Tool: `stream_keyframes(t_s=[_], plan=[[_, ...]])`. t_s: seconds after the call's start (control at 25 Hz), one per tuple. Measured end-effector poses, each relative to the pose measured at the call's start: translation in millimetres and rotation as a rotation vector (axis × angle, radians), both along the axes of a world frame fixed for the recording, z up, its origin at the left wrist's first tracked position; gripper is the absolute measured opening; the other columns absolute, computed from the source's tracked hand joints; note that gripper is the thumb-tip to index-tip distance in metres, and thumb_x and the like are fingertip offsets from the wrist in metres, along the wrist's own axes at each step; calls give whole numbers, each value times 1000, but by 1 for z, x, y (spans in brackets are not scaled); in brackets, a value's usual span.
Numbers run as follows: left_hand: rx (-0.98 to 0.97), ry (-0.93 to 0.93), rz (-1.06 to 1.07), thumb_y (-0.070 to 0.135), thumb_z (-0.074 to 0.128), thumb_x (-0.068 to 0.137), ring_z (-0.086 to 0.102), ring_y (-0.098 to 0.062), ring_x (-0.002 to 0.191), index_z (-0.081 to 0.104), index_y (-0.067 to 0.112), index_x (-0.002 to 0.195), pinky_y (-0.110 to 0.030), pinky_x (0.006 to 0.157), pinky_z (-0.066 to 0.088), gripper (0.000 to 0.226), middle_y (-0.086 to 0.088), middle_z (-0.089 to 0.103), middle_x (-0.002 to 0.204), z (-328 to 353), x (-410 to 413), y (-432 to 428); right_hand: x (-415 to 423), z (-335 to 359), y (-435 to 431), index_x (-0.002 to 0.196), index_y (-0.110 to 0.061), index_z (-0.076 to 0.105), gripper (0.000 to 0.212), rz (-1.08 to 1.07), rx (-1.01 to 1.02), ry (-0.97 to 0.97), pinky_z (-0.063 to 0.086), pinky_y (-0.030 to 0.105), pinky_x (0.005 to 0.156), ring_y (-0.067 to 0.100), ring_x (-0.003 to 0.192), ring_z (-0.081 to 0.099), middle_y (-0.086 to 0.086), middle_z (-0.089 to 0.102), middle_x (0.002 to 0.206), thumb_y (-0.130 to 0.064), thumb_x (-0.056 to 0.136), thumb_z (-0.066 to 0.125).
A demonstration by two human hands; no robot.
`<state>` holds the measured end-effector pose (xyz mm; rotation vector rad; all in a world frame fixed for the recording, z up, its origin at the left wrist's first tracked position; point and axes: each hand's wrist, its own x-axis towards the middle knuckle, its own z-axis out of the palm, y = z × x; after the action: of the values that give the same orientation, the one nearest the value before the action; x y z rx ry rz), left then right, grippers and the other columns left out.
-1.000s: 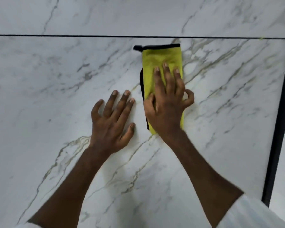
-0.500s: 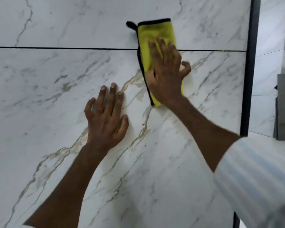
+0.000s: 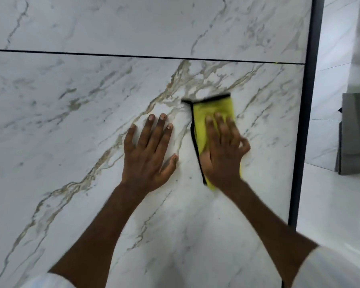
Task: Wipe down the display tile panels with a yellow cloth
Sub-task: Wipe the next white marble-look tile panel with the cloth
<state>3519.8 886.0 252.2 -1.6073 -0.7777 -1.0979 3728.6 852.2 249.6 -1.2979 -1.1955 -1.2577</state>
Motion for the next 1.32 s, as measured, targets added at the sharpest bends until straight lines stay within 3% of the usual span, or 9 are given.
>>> stream_keyframes(t_s=[0.12, 0.24, 0.4, 0.64, 0.72, 0.88, 0.96, 1.16, 1.32], plan=[[-19, -17, 0, 47, 47, 102, 21, -33, 159, 38, 7, 159, -63, 123, 20, 70, -14, 25, 170, -2, 3, 0, 5, 80, 3, 156, -22, 47, 77, 17, 43, 92, 38, 54, 95, 26, 147, 45, 2, 45, 162, -24, 79, 52], [9, -45, -1, 44, 49, 103, 24, -33, 158, 42, 7, 157, -60, 122, 16, 66, -13, 27, 170, -3, 3, -2, 5, 83, 4, 156, -21, 47, 75, 48, 71, 59, 39, 56, 94, 24, 149, 42, 0, 44, 162, -22, 82, 48], [-66, -209, -67, 43, 51, 101, 23, -34, 157, 41, 12, 159, -59, 118, 17, 66, -14, 19, 170, -65, 21, -18, 9, -15, 3, 157, -18, 45, 74, 54, 58, 57, 36, 56, 97, 28, 152, 38, 4, 41, 164, -19, 84, 47], [-104, -15, -15, 52, 58, 96, 31, -35, 155, 46, 14, 157, -57, 121, 19, 72, -7, 38, 165, -142, 24, -8, 5, -207, -12, 157, -19, 34, 83, 66, -187, -8, 35, 57, 99, 37, 147, 39, 7, 37, 162, -25, 77, 53], [-91, -26, -6, 53, 56, 97, 30, -34, 156, 44, 14, 158, -57, 122, 19, 73, -6, 38, 166, -141, 26, -8, 2, -197, -14, 155, -20, 38, 80, 92, -192, -23, 34, 56, 100, 36, 146, 39, 6, 39, 161, -25, 77, 55], [-103, -23, -1, 54, 53, 99, 32, -37, 154, 42, 14, 159, -60, 120, 22, 73, -8, 37, 166, -145, 25, -8, -9, -98, -6, 154, -19, 49, 74, 150, -62, 92, 36, 56, 97, 33, 147, 44, 7, 48, 159, -24, 80, 54], [-99, -23, 3, 54, 52, 100, 32, -37, 154, 43, 13, 158, -59, 120, 21, 72, -8, 37, 166, -147, 25, -6, -10, -94, -3, 155, -18, 48, 76, 169, -39, 99, 37, 59, 95, 32, 149, 42, 7, 46, 160, -24, 80, 54], [-89, -85, 2, 43, 54, 103, 33, -33, 154, 44, 15, 157, -55, 118, 15, 62, -11, 31, 169, -172, 25, -8, -6, -255, -6, 157, -24, 37, 69, 232, -130, 26, 34, 58, 100, 33, 150, 35, 5, 39, 163, -27, 88, 44], [-326, -35, 7, 50, 52, 102, 10, -34, 160, 28, 19, 163, -58, 120, 8, 73, -7, 10, 175, -292, 21, -32, 3, -377, -15, 150, -20, 38, 56, 267, -292, -12, 36, 57, 99, 35, 145, 32, 4, 33, 159, -31, 96, 36]])
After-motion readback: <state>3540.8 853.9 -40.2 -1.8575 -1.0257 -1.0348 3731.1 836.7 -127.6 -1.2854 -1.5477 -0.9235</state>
